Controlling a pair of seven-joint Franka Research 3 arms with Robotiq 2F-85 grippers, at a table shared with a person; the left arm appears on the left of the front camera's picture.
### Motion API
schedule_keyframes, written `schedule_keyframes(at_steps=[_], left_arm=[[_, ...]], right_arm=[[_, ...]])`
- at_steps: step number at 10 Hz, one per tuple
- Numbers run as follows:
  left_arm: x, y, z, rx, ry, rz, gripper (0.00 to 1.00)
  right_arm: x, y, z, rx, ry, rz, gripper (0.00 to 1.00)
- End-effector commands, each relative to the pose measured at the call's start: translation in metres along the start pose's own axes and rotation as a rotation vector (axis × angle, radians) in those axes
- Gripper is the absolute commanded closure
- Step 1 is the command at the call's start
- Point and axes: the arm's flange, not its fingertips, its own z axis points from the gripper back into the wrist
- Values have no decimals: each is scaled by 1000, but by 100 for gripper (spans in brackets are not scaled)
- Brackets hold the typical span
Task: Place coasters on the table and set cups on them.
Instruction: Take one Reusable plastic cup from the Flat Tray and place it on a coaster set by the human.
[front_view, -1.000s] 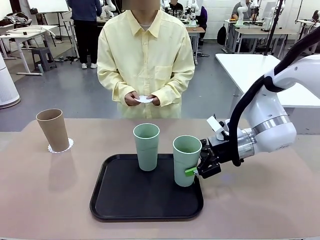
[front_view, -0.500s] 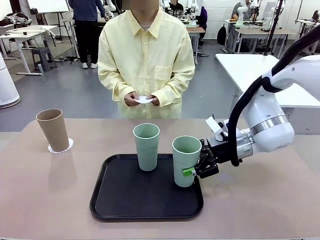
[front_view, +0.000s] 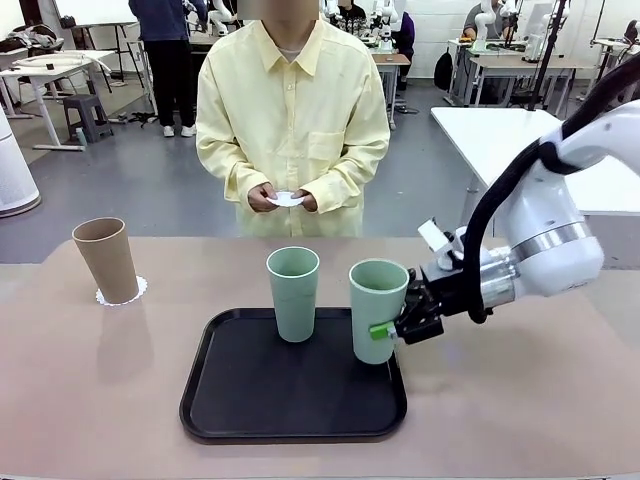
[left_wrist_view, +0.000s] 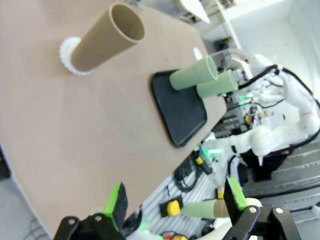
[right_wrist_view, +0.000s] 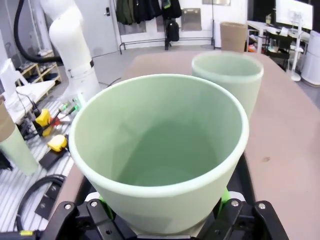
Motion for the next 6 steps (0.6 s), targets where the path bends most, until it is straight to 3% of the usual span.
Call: schedule_keyframes(at_steps=[1,4,6], left_arm=[[1,-3,1,-15,-16,13,0],[1,-3,1,-15,-16,13,0],[1,-3,1,-15,-16,13,0]], right_arm=[[71,36,38,-73,-22,-21,100],[136,61,58,-101,-13,0,100],[156,68,58,-113,2,4,100]])
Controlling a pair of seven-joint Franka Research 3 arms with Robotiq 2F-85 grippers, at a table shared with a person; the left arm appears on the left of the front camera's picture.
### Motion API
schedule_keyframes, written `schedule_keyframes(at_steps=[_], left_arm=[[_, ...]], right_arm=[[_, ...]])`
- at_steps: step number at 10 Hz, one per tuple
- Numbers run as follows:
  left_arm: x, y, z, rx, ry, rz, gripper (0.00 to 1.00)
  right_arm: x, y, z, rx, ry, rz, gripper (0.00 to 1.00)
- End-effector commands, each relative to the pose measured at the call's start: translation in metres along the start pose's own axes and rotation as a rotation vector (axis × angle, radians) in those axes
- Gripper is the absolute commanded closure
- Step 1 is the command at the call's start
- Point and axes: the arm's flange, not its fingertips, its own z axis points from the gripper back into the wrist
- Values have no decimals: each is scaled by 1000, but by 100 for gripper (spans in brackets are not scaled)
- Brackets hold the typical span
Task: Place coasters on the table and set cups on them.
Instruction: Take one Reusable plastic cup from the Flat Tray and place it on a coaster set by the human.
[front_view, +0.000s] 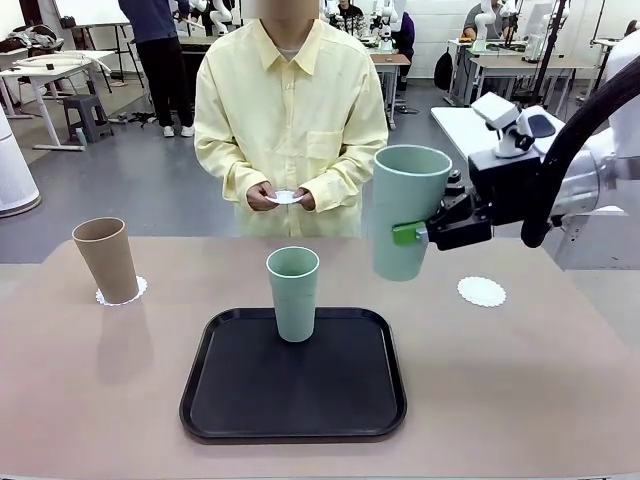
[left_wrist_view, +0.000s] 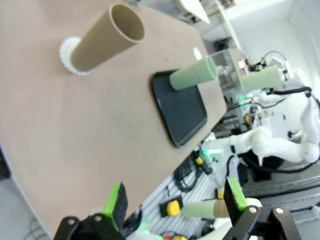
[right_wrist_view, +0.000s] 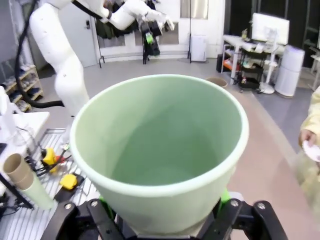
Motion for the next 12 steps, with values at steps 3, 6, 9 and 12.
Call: schedule_keyframes(at_steps=[3,6,9,12], left_arm=[[1,-3,1,-14,-16,12,0],[1,-3,1,-14,-16,12,0],[1,-3,1,-14,-16,12,0],[1,-3,1,-14,-16,12,0]], right_arm=[[0,0,0,0,0,0,100],[0,0,0,0,0,0,100],[-7,-62,54,59,-45,19,15],[-27,-143,159,-195,-42,-18,15]])
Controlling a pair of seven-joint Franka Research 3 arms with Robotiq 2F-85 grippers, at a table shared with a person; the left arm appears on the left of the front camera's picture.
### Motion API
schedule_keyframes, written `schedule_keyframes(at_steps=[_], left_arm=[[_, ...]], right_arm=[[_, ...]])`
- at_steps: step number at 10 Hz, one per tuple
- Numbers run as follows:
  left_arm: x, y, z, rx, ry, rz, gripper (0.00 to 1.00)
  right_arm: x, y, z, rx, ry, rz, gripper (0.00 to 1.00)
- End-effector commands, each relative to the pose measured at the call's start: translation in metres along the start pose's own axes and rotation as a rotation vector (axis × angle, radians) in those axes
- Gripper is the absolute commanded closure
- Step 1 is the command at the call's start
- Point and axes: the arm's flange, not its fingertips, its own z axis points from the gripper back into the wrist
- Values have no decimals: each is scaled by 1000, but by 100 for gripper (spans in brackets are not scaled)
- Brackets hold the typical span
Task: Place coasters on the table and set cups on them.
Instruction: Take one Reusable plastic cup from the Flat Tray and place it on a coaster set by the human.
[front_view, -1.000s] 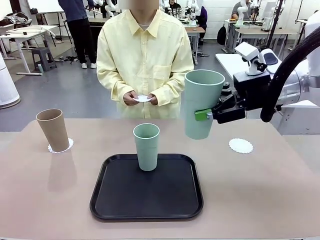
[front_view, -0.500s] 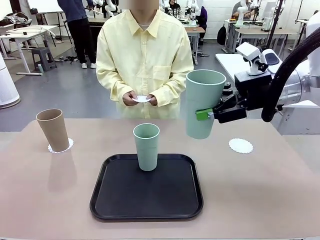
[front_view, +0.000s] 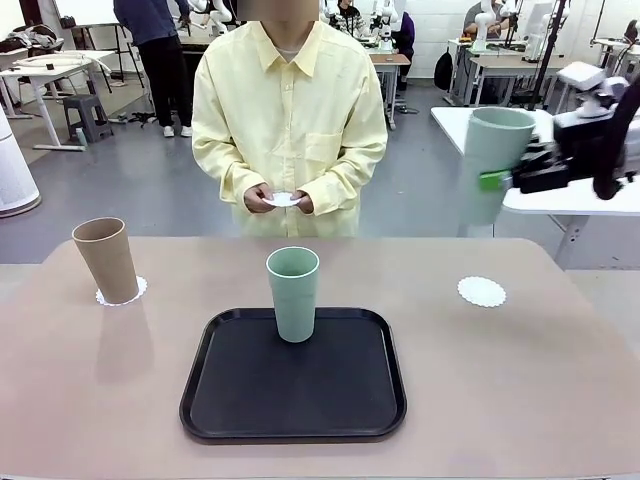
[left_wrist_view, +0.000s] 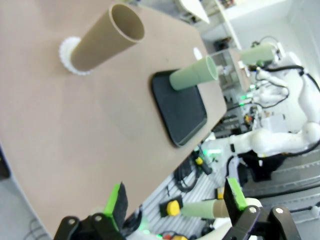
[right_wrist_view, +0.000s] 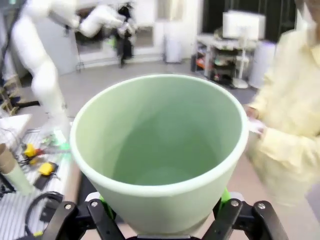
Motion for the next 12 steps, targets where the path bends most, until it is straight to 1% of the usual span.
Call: schedule_keyframes(at_steps=[1,3,4,5,8,9,12], left_arm=[[1,-3,1,-14,-15,12,0],[1,-3,1,-14,-15,12,0],[1,-3,1,-14,-15,12,0],[1,-3,1,-14,-15,12,0],[1,-3,1,-14,-15,12,0],[1,-3,1,-14,-15,12,0],[1,-3,1,-14,-15,12,0]], right_arm=[[9,-40,30,-96,-36,0,15],[4,-50,67,-165,-30,11,15],[1,-53,77,-192,-14,13,15],[-3,-53,82,-192,-3,5,15],[-8,-55,78,-190,1,-19,15],[-5,-55,86,-179,-2,-5,15],[-5,-55,86,-179,-2,-5,15]])
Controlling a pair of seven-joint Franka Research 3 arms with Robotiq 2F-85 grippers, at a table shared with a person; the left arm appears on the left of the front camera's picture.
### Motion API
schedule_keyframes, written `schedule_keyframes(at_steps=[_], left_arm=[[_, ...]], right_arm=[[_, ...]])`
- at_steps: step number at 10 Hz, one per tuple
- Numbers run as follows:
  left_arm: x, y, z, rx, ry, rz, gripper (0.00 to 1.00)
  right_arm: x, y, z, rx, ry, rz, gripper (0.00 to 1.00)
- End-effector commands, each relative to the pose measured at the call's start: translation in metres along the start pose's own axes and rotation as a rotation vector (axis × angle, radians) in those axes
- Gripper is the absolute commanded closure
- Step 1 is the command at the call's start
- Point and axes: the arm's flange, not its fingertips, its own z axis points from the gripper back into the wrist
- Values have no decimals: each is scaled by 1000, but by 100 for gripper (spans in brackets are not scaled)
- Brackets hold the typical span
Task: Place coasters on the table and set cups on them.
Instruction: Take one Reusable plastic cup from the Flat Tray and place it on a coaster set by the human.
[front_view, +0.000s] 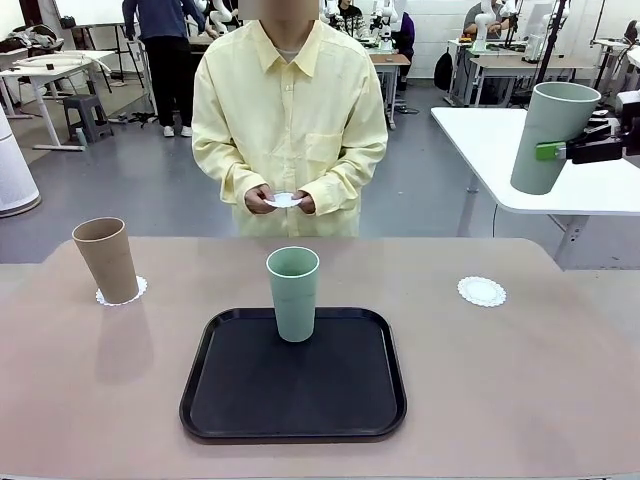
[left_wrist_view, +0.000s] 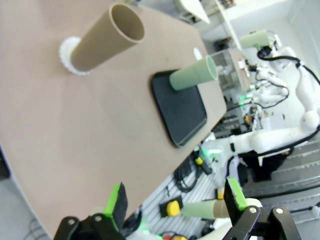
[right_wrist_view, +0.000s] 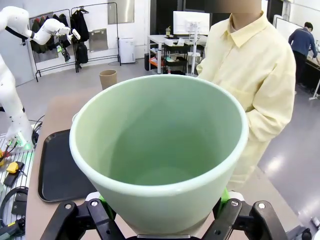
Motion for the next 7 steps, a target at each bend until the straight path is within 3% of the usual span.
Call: schedule_keyframes(at_steps=[1,3,5,7], left_arm=[[1,-3,1,-14,-16,12,0],[1,-3,1,-14,-16,12,0],[1,-3,1,-14,-16,12,0],[1,-3,1,-14,-16,12,0]], right_arm=[[2,0,1,0,-2,4,15],[0,0,0,0,0,0,15],[-43,-42,-24,23,34,-64,15],[-88,-49,-46,32,89,-55,15]])
